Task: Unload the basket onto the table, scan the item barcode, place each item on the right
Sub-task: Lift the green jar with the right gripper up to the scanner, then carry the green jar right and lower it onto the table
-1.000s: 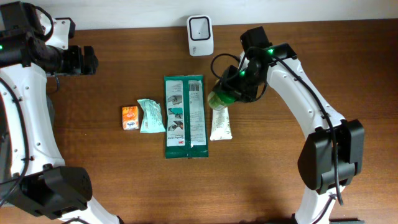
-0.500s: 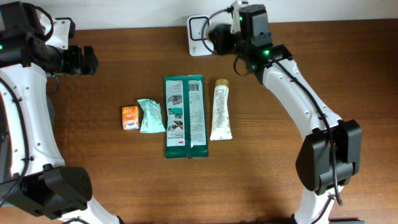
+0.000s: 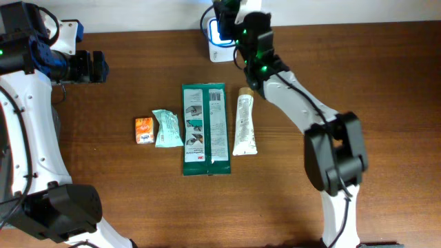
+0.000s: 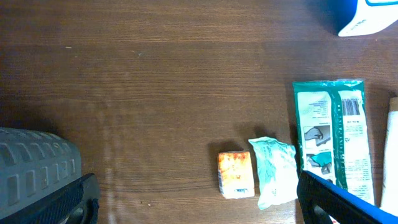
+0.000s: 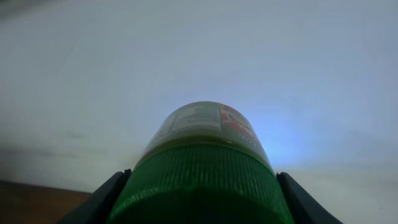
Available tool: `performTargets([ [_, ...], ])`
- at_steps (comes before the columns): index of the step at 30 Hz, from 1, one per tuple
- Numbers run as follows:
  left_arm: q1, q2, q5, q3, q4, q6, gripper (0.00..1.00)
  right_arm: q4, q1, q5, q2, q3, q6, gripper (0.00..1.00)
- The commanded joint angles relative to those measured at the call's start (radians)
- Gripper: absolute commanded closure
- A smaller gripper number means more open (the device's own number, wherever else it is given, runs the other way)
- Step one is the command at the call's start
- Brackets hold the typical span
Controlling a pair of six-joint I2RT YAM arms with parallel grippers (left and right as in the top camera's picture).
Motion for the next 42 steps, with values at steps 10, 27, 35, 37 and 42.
performTargets([
  [10, 0.000, -0.011, 0.014, 0.007, 0.002, 0.013, 0.01, 0.120, 0.004, 0.015, 0.129, 0.016, -0.070, 0.60],
  [27, 0.000, -0.011, 0.014, 0.007, 0.002, 0.013, 0.01, -0.157, 0.004, -0.039, -0.006, 0.016, -0.138, 0.60],
  [35, 0.000, -0.011, 0.014, 0.007, 0.002, 0.013, 0.01, -0.551, 0.003, -0.081, -0.273, 0.016, -0.137, 0.67],
  [37, 0.000, -0.011, 0.014, 0.007, 0.002, 0.013, 0.01, -0.677, 0.003, -0.080, -0.337, 0.016, -0.137, 0.67],
  [42, 0.000, -0.011, 0.014, 0.007, 0.002, 0.013, 0.01, -1.040, -0.017, -0.080, -0.434, 0.016, -0.119, 0.66],
])
